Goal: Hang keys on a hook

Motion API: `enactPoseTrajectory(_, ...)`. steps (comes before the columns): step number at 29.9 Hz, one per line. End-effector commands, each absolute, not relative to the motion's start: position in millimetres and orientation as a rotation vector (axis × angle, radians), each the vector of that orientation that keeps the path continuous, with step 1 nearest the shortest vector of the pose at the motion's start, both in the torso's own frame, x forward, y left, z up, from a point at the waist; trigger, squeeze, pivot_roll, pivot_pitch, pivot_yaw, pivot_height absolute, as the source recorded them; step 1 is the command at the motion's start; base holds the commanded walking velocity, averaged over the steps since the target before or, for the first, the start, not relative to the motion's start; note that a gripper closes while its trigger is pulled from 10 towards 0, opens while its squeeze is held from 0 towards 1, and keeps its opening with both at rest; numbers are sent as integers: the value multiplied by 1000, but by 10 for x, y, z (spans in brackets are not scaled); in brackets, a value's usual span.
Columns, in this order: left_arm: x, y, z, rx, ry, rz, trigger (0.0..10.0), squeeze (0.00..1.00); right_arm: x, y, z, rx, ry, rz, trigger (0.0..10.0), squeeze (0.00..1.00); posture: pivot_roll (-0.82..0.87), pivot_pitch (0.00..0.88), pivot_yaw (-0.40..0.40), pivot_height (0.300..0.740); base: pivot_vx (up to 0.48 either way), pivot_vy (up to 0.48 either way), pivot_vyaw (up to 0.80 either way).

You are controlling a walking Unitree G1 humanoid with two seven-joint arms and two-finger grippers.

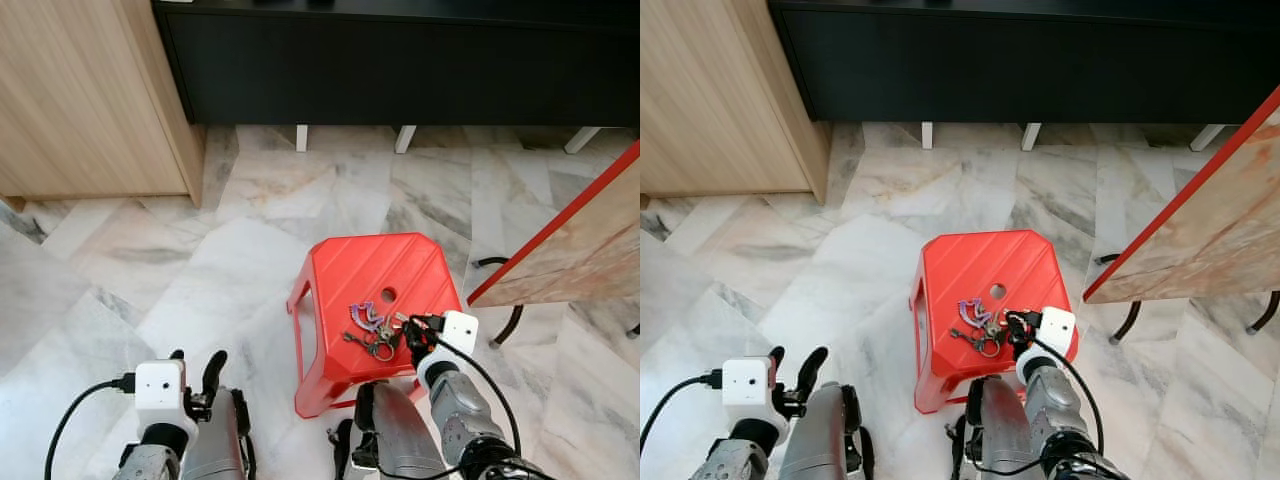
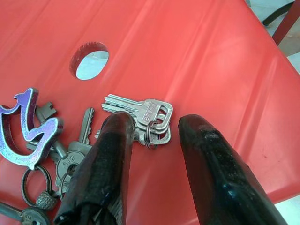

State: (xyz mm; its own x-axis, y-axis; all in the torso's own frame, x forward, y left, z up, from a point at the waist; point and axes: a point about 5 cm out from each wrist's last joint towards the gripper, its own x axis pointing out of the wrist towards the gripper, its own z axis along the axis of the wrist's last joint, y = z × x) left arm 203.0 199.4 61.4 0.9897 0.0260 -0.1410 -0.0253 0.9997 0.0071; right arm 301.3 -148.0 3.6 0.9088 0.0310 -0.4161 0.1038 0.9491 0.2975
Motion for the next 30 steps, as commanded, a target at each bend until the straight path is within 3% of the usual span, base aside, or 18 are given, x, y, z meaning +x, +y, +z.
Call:
enactPoseTrajectory(1,1968,1980,555,3,173,28,10000,0,2913,-1534,-74,313,484,-62,10000,0,72,310,-144,616,0,0,0)
enactPoseTrajectory(19,1971,1966,557,2,175,26,10000,0,2853,-1557,-144,280,536,-66,10000,0,73,313,-138,616,0,0,0)
enactPoseTrajectory(20,1971,1965,556,1,176,25,10000,0,2853,-1559,-144,282,535,-66,5020,0,75,313,-138,616,0,0,0)
enactPoseTrajectory(21,1971,1964,556,1,176,25,10000,0,2853,-1559,-144,281,536,-66,5020,0,75,313,-138,616,0,0,0)
enactPoseTrajectory(23,1972,1966,556,1,175,25,10000,0,2853,-1560,-145,280,538,-65,392,0,77,314,-139,616,0,0,0)
enactPoseTrajectory(24,1973,1972,557,1,175,27,10000,0,2853,-1558,-145,281,539,-64,0,0,77,314,-139,616,0,0,0)
enactPoseTrajectory(30,1966,1989,559,1,175,32,10000,0,2849,-1537,-149,283,538,-62,0,0,76,314,-139,616,0,0,0)
